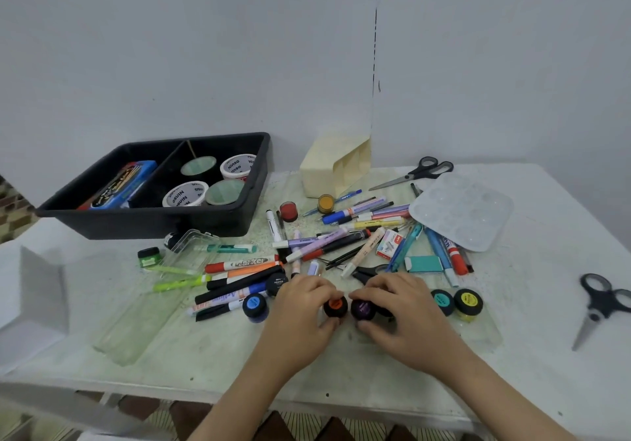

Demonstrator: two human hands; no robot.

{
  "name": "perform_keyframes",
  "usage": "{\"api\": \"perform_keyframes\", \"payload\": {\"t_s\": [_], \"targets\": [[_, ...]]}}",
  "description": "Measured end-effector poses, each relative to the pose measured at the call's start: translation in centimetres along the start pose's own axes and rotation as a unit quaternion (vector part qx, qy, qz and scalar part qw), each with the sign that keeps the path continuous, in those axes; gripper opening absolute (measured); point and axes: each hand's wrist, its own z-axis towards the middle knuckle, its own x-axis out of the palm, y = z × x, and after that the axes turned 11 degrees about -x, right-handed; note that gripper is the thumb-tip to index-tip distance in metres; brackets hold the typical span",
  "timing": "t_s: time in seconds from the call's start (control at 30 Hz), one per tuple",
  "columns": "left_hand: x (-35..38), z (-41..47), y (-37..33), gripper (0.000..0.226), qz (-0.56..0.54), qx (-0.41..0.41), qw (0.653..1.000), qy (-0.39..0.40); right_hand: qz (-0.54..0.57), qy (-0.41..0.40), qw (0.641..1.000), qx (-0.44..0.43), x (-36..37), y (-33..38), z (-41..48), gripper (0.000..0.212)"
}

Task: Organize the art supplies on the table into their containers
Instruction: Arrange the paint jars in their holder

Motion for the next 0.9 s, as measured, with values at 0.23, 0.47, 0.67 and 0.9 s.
{"api": "perform_keyframes", "payload": {"t_s": [0.23,0.47,0.67,0.9], "targets": [[-0.5,0.0,1.0,0.025,-0.061,-0.012,0.998,0.005,-0.016,-0.009,0.999,0.036,0.4,0.2,0.4,0.035],[-0.5,-0.4,1.6,0.025,-0.083,-0.006,0.997,-0.002,0.007,0.029,0.998,0.052,0.1,0.1,1.1,0.031],[-1.5,-1.2,3.9,0.026,-0.108,-0.026,0.993,-0.032,0.037,0.074,0.996,0.046,-0.9,-0.1,1.7,0.042],[-2.6,-1.6,6.5,0.034,-0.079,-0.034,0.993,-0.077,0.045,0.068,0.995,0.058,-1.1,0.6,1.9,0.042]]}}
